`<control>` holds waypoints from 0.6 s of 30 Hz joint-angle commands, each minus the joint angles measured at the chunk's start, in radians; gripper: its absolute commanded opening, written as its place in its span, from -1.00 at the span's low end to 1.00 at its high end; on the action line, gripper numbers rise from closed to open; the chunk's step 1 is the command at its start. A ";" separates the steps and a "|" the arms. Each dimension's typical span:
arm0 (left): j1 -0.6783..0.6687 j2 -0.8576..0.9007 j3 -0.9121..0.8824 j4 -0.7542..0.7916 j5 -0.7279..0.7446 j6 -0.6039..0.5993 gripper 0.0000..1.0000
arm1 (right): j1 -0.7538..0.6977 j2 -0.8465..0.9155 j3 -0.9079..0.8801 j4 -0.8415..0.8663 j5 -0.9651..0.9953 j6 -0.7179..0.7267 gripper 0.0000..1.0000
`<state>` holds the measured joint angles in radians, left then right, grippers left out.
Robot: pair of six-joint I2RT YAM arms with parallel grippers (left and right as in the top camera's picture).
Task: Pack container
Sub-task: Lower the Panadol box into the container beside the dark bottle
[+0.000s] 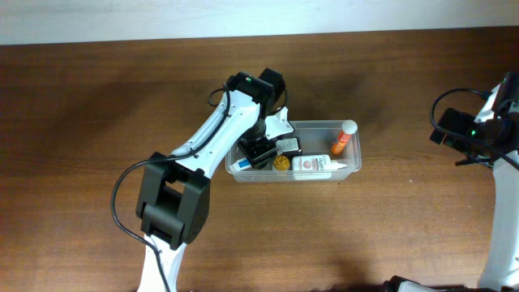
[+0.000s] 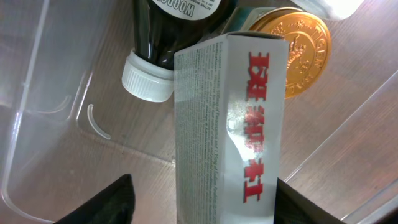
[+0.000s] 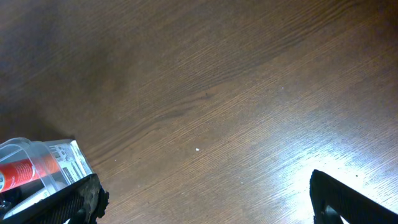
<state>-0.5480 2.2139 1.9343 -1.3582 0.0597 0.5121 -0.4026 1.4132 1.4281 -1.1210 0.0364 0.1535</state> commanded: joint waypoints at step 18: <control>-0.004 -0.021 -0.009 0.023 -0.002 -0.018 -0.22 | -0.003 0.002 0.015 0.003 -0.002 0.006 0.97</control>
<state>-0.5480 2.2139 1.9339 -1.3422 0.0597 0.4969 -0.4026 1.4132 1.4281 -1.1206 0.0364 0.1543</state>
